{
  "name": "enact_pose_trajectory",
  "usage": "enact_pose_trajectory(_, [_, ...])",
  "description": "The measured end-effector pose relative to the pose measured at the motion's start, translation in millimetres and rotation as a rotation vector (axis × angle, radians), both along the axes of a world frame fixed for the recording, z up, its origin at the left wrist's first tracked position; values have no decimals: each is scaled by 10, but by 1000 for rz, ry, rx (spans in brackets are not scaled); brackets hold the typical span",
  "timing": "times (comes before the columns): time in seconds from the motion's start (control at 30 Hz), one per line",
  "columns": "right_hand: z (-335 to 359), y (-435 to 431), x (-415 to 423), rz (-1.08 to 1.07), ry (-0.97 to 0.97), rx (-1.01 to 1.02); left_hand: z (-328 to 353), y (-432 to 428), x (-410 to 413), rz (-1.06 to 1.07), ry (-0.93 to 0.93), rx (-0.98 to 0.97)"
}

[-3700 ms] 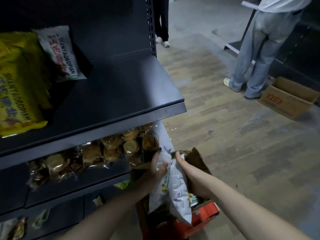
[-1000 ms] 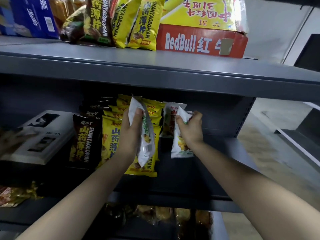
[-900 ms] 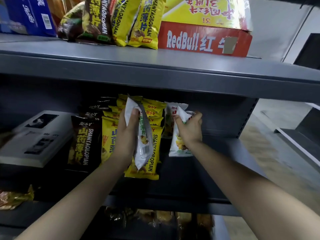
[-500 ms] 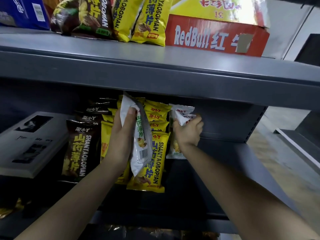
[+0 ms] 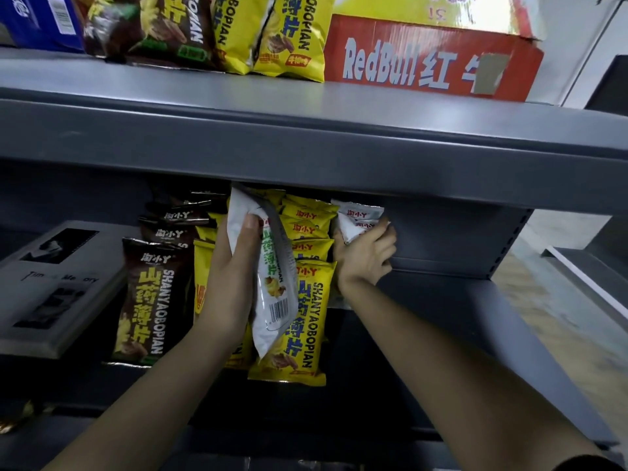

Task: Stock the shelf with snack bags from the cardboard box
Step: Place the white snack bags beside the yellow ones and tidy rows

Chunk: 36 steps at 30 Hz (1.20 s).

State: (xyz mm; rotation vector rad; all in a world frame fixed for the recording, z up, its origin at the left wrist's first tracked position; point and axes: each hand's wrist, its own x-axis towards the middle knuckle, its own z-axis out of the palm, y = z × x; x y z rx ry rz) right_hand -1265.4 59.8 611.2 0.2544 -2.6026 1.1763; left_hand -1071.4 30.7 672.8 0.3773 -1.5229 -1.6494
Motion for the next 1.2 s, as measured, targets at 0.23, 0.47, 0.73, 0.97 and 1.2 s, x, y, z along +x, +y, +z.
enact_pose_trajectory(0.23, [19,380,-65,320,82,22,-9,47,86,51,-25,-29])
enact_pose_trajectory(0.47, [-34,949,-248,657,542,776,-52,96,90,45,-25,-27])
enact_pose_trajectory(0.73, [-86,626,-249,589,647,919,-56,139,54,14,-23,-49])
enact_pose_trajectory(0.97, [-40,635,-206,627,604,936,-26,236,95,-49,0,-67])
enact_pose_trajectory(1.2, [226,1140,95,665,463,281,102,538,29,-119,-14,-137])
